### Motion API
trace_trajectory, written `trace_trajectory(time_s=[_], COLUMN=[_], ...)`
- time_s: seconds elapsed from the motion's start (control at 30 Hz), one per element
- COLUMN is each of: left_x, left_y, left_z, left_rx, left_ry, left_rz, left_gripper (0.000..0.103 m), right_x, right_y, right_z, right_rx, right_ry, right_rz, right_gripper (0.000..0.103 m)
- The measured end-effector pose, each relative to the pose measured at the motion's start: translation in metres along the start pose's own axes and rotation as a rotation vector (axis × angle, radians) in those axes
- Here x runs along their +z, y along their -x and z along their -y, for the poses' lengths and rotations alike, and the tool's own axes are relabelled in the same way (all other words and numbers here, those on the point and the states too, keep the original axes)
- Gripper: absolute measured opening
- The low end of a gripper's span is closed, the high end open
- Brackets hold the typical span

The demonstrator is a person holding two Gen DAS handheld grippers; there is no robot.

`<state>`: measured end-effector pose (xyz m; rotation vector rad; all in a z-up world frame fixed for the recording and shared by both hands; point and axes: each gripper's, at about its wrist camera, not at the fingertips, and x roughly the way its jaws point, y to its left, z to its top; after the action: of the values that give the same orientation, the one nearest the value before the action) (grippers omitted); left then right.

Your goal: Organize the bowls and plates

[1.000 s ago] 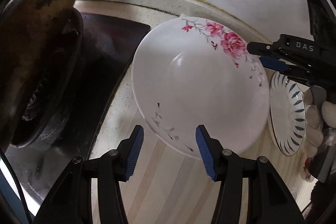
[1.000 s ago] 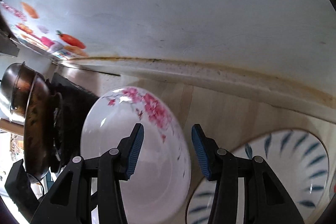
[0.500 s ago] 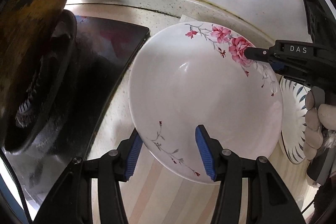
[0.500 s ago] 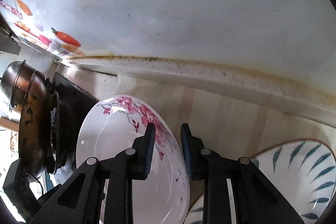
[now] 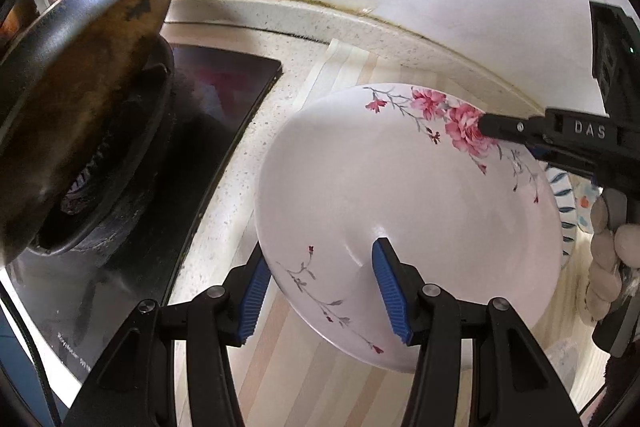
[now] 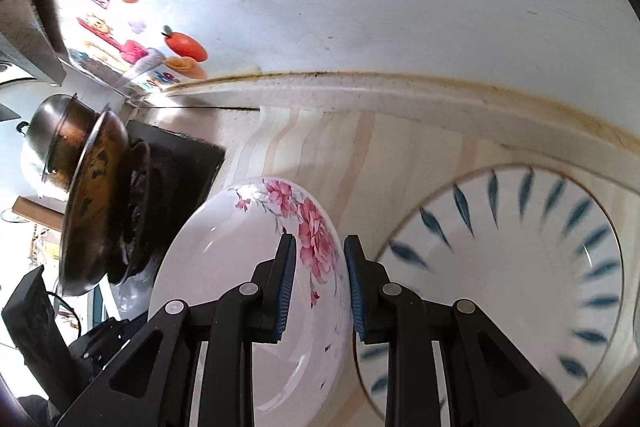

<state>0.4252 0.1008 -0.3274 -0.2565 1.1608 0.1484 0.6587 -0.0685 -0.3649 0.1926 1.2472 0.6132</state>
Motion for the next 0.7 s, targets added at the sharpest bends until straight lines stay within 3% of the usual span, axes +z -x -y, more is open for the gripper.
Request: trace_trajectory(time_s=[0.33,0.7], left_x=[-0.028,-0.071], left_y=[0.057,0.084], left_z=[0.022,0.077], left_rx=[-0.065,-0.128], left_ry=[-0.076,-0.221], left_rz=[0.02,0.008], left_gripper=[0.049,0.049], right_x=[-0.067,-0.192], right_y=[0.077,0.155], right_z=[0.013,0.057], right_rx=[0.049,0.034], right_ry=[-0.067,-0.203], right_rz=[0.045,0.071], right_gripper=[0.027,0.027])
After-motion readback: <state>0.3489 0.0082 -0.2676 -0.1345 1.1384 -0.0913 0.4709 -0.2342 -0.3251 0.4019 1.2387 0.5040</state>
